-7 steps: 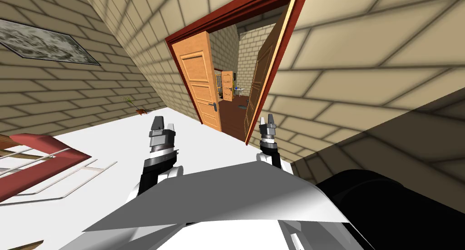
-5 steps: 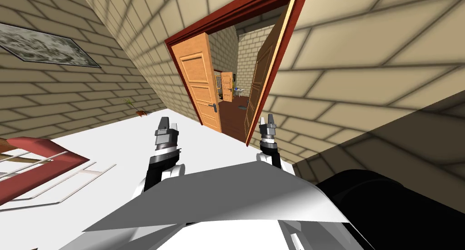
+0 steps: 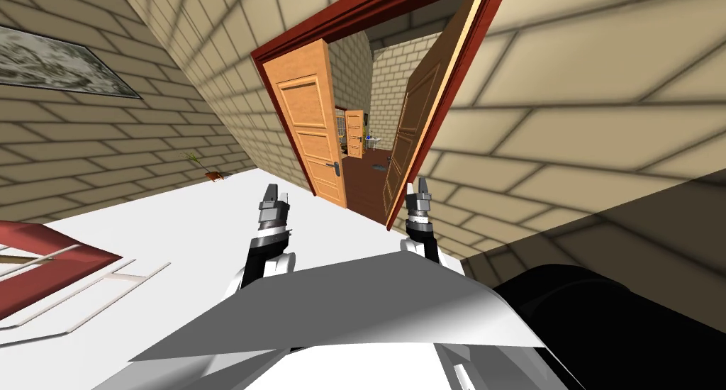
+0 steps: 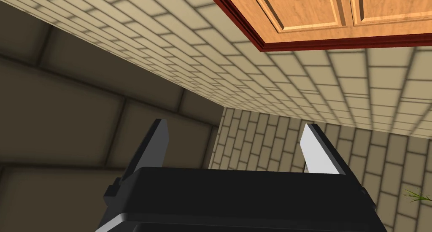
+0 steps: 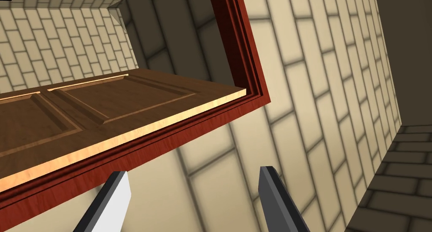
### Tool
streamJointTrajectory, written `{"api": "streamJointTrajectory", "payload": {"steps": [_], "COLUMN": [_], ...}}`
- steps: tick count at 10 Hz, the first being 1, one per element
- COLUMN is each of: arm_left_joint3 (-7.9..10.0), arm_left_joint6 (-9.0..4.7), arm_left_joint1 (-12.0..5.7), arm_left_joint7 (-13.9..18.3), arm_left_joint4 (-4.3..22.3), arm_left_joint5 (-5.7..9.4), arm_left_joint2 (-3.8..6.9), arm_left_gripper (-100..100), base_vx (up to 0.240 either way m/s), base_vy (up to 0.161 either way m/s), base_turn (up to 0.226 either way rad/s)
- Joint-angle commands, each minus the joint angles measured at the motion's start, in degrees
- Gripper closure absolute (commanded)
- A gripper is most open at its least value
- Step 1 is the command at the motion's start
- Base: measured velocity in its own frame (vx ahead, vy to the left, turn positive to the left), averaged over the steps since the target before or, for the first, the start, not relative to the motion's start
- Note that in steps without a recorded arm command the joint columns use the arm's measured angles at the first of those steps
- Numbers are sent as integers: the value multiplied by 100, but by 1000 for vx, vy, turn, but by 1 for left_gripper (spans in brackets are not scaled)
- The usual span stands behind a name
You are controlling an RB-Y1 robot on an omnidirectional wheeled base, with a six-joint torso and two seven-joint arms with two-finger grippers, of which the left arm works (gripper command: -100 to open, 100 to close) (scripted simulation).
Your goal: Push the door open
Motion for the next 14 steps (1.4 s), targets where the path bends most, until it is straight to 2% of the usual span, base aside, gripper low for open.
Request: {"api": "streamJointTrajectory", "payload": {"steps": [1, 6, 14], "arm_left_joint3": [-29, -179, -465], "arm_left_joint6": [5, -10, -40], "arm_left_joint1": [-142, -504, -1194], "arm_left_joint7": [61, 237, 572], "arm_left_joint4": [197, 769, 1859], "arm_left_joint5": [8, 14, 24], "arm_left_joint2": [54, 178, 348], "arm_left_gripper": [-100, -100, -100], "base_vx": [99, 90, 98], "base_vy": [45, 52, 64], "base_turn": [-12, -18, -20]}}
